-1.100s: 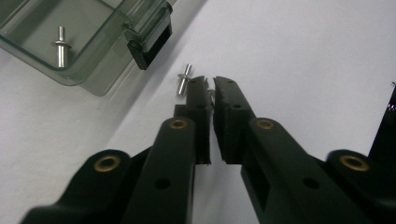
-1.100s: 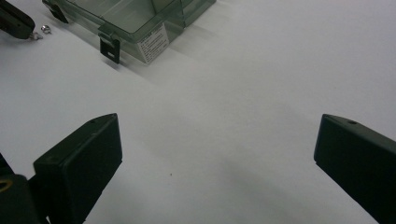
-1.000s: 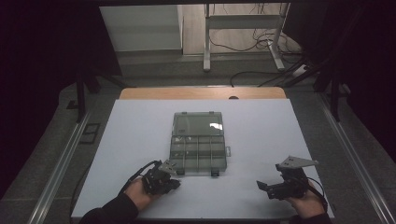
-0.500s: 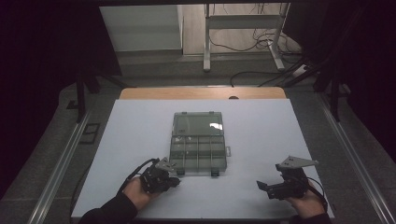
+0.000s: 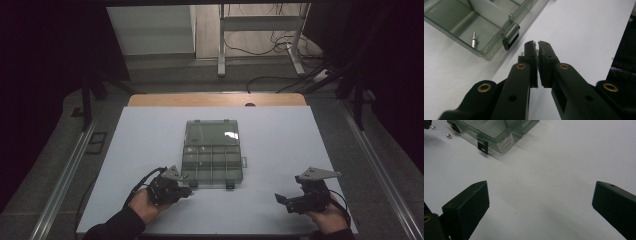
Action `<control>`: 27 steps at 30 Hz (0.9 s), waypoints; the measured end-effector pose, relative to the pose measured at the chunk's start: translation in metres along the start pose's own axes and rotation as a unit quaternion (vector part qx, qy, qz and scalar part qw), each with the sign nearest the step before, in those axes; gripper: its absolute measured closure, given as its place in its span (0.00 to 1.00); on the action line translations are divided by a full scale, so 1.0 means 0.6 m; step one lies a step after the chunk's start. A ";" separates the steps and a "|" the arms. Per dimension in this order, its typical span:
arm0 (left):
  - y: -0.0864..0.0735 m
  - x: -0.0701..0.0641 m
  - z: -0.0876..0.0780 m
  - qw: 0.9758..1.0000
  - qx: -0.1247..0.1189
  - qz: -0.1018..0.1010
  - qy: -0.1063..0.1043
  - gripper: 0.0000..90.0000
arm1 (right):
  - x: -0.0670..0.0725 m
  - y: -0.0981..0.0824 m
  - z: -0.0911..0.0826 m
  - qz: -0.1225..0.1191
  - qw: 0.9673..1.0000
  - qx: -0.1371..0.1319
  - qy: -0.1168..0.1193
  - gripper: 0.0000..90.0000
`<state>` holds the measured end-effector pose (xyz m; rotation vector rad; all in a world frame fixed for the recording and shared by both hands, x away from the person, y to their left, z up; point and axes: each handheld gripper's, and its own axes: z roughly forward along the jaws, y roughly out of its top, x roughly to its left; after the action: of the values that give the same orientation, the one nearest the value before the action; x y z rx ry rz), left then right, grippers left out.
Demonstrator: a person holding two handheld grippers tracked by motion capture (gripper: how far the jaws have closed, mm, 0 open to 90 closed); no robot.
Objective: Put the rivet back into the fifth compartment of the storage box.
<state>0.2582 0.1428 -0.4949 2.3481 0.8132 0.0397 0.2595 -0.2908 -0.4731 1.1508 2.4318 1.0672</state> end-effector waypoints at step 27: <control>0.013 0.023 -0.037 0.998 -0.053 -0.028 0.035 0.97 | 0.000 0.000 0.001 0.002 1.000 0.002 0.001 0.01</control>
<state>0.2687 0.1585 -0.4754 2.2327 0.8890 0.1379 0.2601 -0.2906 -0.4735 1.1565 2.4353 1.0648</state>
